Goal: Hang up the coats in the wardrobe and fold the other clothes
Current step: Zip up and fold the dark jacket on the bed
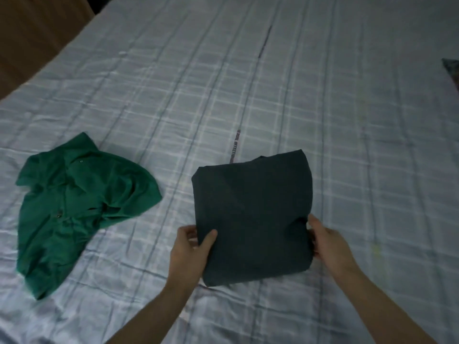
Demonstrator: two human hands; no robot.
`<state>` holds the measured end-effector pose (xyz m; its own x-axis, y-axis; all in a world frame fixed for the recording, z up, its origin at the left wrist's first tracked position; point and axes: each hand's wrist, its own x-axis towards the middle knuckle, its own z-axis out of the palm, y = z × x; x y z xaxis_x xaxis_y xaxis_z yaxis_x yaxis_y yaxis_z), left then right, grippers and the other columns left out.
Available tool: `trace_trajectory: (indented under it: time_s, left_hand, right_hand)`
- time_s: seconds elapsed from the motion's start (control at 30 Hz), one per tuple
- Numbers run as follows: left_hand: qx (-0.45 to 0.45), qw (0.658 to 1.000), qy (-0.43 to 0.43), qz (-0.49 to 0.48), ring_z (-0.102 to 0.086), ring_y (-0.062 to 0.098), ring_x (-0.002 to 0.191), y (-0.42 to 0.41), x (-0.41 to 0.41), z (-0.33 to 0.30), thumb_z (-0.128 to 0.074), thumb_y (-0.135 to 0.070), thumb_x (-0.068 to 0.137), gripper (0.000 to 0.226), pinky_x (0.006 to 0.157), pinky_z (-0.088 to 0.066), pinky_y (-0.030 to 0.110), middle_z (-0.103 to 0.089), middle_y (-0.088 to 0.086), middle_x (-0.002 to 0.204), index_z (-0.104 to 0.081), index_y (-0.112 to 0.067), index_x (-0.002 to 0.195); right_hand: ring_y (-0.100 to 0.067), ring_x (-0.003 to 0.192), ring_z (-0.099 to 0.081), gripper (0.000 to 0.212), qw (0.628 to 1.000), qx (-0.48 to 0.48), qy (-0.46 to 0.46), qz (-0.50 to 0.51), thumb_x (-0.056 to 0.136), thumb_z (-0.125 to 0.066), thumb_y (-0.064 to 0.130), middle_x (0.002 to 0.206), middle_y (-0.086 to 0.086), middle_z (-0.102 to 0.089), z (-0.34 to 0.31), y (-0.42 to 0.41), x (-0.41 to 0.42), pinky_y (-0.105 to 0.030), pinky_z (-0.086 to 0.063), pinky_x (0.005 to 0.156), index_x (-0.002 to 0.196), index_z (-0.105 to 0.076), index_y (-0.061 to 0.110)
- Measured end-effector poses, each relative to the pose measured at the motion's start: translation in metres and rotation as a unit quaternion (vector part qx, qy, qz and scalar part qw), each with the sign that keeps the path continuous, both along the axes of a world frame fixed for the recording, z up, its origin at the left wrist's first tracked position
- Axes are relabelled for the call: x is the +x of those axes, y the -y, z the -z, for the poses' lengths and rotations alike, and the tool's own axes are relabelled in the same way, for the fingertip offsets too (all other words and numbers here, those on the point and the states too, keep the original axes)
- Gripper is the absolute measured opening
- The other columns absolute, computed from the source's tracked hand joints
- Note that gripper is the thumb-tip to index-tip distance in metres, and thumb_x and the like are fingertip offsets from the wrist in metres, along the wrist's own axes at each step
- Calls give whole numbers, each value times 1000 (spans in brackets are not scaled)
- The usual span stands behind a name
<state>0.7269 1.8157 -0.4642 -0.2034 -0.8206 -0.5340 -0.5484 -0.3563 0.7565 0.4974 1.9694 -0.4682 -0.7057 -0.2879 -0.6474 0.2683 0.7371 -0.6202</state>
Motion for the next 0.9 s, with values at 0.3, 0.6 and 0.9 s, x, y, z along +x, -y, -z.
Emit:
trace_trajectory:
  time_s: [0.3, 0.6, 0.9]
  left_hand:
    - [206, 964, -167, -19, -72, 20, 95, 71, -47, -1, -83, -36, 73, 56, 79, -57, 34, -74, 2, 105, -64, -11, 119]
    - [11, 990, -141, -5, -68, 11, 95, 62, -47, -8, -80, -21, 78, 35, 75, -54, 24, -70, -6, 104, -63, -27, 109]
    - [208, 928, -307, 27, -66, 26, 110, 65, -29, -28, -75, -9, 72, 59, 90, -55, 40, -68, 9, 121, -58, -15, 128]
  right_hand:
    - [-7, 96, -63, 63, 988, -104, -77, -81, 68, -77, 60, 111, 15, -67, -27, 77, -5, -28, -51, 86, 121, -60, 31]
    - [-16, 106, -48, 28, 902, 19, -324, -284, 84, -67, 40, 95, 10, -55, -27, 94, 7, -33, -32, 92, 105, -53, 28]
    - [-26, 98, -70, 34, 928, -181, 324, -39, 79, -66, 26, 108, -11, -72, -47, 77, -5, -38, -52, 88, 109, -73, 12]
